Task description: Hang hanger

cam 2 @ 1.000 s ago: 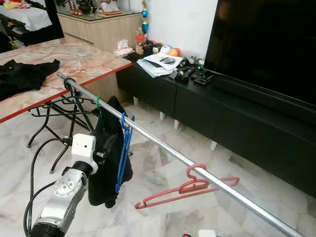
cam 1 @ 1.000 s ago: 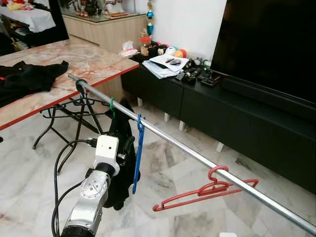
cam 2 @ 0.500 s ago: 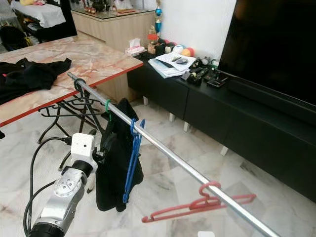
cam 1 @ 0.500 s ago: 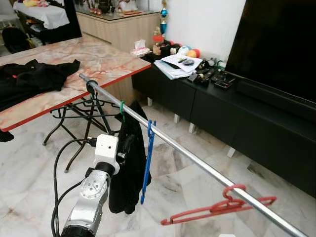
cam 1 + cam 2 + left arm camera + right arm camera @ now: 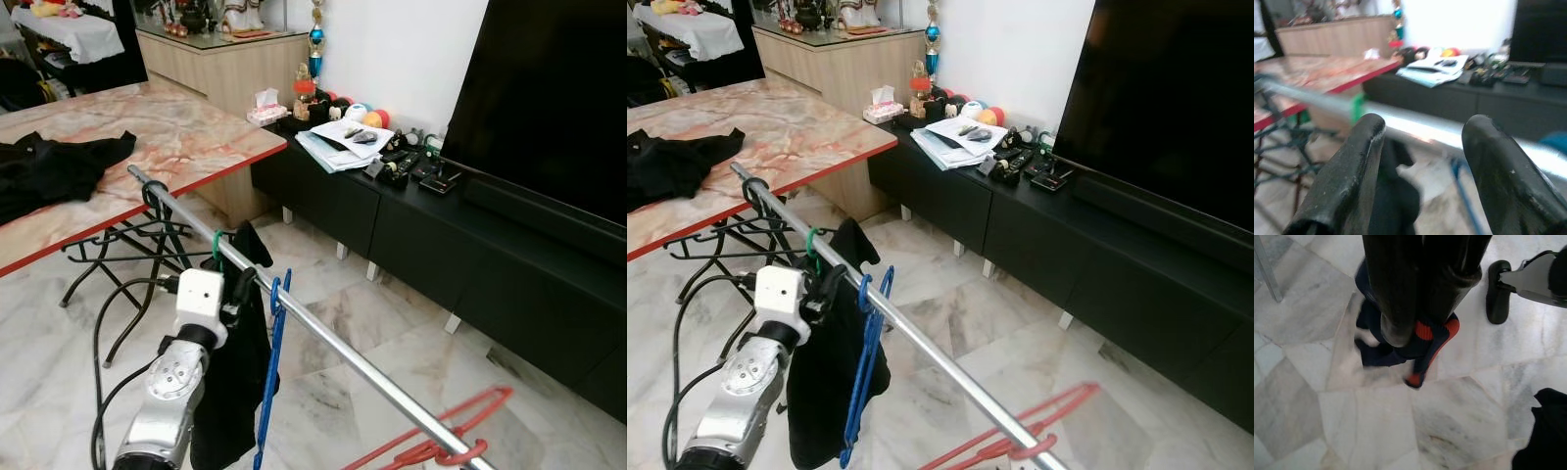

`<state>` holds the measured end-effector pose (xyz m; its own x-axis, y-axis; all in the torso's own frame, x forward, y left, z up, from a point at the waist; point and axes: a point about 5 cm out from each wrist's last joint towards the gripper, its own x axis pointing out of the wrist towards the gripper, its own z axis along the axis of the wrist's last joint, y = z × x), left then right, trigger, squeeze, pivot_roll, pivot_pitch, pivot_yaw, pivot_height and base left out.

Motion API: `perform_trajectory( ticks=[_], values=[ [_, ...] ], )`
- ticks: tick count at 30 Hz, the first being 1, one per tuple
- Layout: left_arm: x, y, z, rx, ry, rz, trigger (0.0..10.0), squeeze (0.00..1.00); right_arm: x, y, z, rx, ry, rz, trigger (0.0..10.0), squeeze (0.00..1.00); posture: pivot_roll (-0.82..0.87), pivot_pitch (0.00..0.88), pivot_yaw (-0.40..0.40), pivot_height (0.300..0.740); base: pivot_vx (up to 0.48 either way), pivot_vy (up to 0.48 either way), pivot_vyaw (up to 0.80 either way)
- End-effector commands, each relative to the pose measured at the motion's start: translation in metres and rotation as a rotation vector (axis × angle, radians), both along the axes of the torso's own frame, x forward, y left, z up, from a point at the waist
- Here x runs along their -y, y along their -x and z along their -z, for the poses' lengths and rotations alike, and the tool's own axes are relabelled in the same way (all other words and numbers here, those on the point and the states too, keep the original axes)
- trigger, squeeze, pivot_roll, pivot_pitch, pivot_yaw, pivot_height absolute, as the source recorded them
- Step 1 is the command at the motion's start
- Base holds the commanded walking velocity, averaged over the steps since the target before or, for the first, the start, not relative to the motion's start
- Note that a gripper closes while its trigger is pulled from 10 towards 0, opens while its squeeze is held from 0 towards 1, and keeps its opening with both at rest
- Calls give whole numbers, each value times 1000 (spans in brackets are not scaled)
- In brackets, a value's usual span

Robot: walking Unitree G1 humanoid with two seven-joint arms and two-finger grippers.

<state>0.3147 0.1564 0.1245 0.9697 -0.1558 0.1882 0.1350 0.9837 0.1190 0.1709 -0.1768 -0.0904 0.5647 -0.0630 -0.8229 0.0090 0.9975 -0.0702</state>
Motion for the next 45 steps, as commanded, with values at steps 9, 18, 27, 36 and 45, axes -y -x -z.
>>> perform_trajectory(
  ticks=[9,18,27,36,45],
  values=[
    [5,17,-7,46,-35,46,10000,0,6,5,2,-14,19,3,10000,0,56,0,-8,740,0,0,0],
    [-1,48,-14,72,-75,29,10000,0,6,5,2,-15,24,-8,10000,0,68,0,-7,740,0,0,0],
    [-15,67,10,-191,-42,130,10000,0,7,4,1,-16,34,-34,10000,0,78,0,-11,740,0,0,0],
    [-20,67,35,-442,-76,255,10000,0,8,3,1,-17,39,-44,10000,0,81,0,-17,740,0,0,0],
    [-15,42,35,-457,-115,311,10000,0,9,3,0,-16,43,-46,10000,0,67,0,-18,740,0,0,0]
  ],
)
